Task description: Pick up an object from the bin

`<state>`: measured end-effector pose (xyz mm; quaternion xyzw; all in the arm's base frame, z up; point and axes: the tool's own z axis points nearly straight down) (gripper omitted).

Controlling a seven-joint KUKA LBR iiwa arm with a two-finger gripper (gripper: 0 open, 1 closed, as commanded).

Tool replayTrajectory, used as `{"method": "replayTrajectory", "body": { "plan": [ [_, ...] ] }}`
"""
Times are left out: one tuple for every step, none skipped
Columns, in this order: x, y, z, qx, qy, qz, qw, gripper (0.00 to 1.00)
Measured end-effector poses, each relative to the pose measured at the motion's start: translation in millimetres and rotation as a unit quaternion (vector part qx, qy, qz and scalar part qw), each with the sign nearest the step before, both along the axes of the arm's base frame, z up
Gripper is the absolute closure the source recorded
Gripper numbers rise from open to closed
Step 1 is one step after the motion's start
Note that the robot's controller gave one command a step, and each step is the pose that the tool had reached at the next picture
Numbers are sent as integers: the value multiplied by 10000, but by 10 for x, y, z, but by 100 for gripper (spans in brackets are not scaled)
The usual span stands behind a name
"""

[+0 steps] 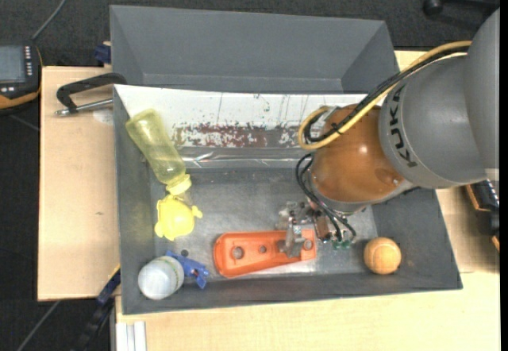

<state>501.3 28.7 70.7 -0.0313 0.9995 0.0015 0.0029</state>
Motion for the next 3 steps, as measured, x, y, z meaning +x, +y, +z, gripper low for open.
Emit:
{"method": "replayTrajectory", "body": {
  "plan": [
    [0,0,0,0,0,1,10000,100],
    [100,-71,1220,5,-23,164,9999,100],
    [100,-71,1220,5,-23,163,9999,100]
  ]
}}
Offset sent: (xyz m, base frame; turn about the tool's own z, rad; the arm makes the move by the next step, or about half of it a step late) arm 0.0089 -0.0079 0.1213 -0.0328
